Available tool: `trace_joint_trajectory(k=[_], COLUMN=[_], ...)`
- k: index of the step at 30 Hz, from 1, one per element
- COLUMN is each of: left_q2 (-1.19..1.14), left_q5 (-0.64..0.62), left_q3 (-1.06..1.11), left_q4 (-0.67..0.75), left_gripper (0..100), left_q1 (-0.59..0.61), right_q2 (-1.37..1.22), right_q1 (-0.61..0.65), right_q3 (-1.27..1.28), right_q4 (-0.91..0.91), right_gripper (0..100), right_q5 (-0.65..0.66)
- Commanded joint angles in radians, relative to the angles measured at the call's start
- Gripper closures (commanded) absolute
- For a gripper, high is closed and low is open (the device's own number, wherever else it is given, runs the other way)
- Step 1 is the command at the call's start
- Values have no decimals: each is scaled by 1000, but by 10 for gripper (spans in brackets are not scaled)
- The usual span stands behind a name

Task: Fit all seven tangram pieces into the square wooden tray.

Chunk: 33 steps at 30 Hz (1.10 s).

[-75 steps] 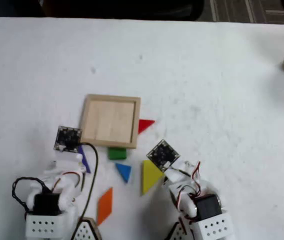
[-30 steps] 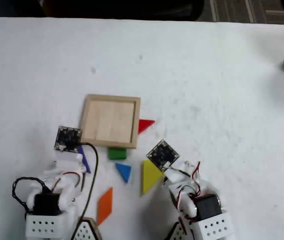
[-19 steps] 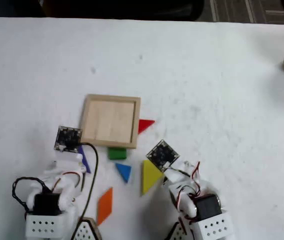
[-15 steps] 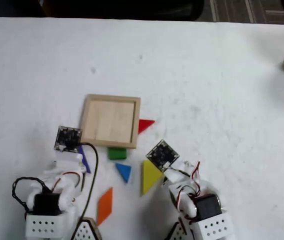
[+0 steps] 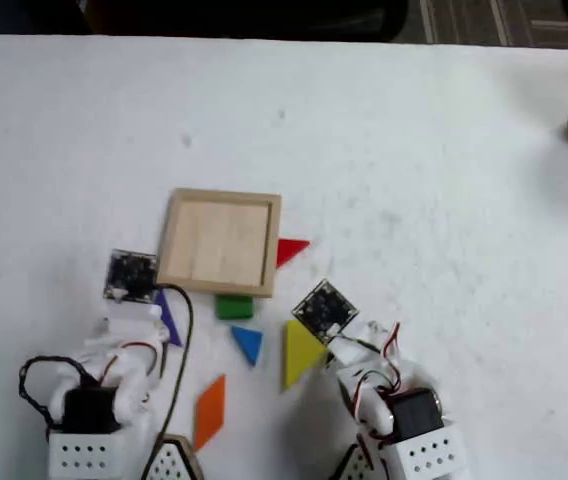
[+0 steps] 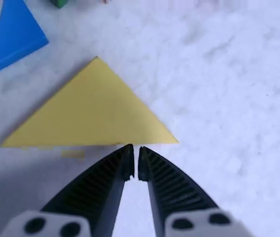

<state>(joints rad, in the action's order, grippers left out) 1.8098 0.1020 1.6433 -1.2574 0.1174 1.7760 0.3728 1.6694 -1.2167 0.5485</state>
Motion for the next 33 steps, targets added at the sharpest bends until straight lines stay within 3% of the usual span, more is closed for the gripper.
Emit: trace_joint_trajectory(k=[1,5,8,15,33], left_q2=[10,10,4,-88,-1495], left_q5=[15,15,8,14,14], left_q3=[-81,-69,-104,-232,-1086], left_q4=[141,252,258,258,187], left_gripper=[962,841,756,894,868], left_q1=[35,33,39,30,-56], right_q2=[13,13,13,13,13], right_q1=[-41,-147,-151,-162,-186], right_q3=[21,21,18,-58,-6], right_q4=[134,239,243,182,237], right_gripper=[971,971,970,970,970], right_q5=[5,-21,-172,-181,-181])
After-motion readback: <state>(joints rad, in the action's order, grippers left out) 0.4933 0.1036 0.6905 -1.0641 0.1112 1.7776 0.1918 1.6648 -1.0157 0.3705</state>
